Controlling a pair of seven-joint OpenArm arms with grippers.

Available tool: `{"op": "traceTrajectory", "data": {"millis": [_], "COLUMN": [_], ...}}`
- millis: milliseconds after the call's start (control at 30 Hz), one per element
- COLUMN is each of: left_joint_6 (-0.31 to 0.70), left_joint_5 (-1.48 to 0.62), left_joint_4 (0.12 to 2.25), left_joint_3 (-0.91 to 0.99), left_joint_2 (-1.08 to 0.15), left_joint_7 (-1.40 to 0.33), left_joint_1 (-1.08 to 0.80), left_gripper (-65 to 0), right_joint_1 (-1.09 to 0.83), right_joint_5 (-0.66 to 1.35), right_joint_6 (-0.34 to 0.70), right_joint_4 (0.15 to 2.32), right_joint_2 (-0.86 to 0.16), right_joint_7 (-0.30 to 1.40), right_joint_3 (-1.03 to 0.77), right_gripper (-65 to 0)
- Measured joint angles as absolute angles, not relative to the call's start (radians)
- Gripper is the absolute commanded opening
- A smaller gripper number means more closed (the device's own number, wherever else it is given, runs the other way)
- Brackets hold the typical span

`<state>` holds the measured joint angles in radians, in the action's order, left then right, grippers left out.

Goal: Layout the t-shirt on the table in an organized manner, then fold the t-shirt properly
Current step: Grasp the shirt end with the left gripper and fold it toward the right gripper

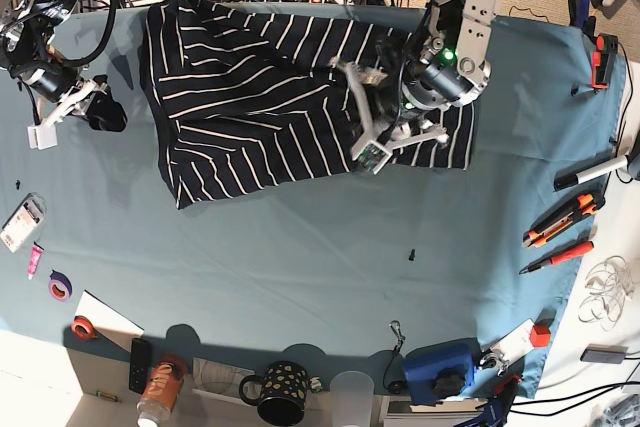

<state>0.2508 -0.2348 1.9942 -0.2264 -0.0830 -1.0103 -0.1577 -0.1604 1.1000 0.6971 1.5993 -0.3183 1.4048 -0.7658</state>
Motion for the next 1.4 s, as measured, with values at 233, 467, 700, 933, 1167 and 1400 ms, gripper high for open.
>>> {"op": "traceTrajectory", "data": {"millis": [233,467,700,933,1167,1400], "left_joint_6": [0.266,0.282,0.101,0.045,0.05,0.102], "left_joint_5": [-0.379,-0.344,0.065,0.019,-0.065,-0.065], "left_joint_4": [1.998,2.186,2.266,2.156,2.097,1.98], "left_joint_3": [-0.226,-0.224,-0.226,-0.224,-0.226,-0.226], "left_joint_2": [-0.045,-0.029,-0.084,-0.128,-0.128,-0.128], "left_joint_7": [-1.003,-1.051,-1.043,-1.001,-0.973,-0.902], "left_joint_1": [-0.158,-0.175,-0.263,-0.276,-0.356,-0.384], "left_gripper": [-37.1,-37.1,-37.3,-37.3,-37.3,-37.3], "right_joint_1": [-0.16,-0.16,-0.16,-0.16,-0.16,-0.16], "right_joint_5": [1.1,1.1,1.044,1.044,1.045,1.079], "right_joint_6": [0.697,0.697,0.697,0.697,0.697,0.697], "right_joint_4": [1.599,1.599,1.599,1.599,1.599,1.599], "right_joint_2": [-0.318,-0.318,-0.319,-0.318,-0.318,-0.318], "right_joint_7": [1.401,1.398,1.378,1.375,1.375,1.347], "right_joint_3": [-0.765,-0.765,-0.766,-0.766,-0.766,-0.765], "right_gripper": [-45.9,-45.9,-45.9,-45.9,-45.9,-45.9]}}
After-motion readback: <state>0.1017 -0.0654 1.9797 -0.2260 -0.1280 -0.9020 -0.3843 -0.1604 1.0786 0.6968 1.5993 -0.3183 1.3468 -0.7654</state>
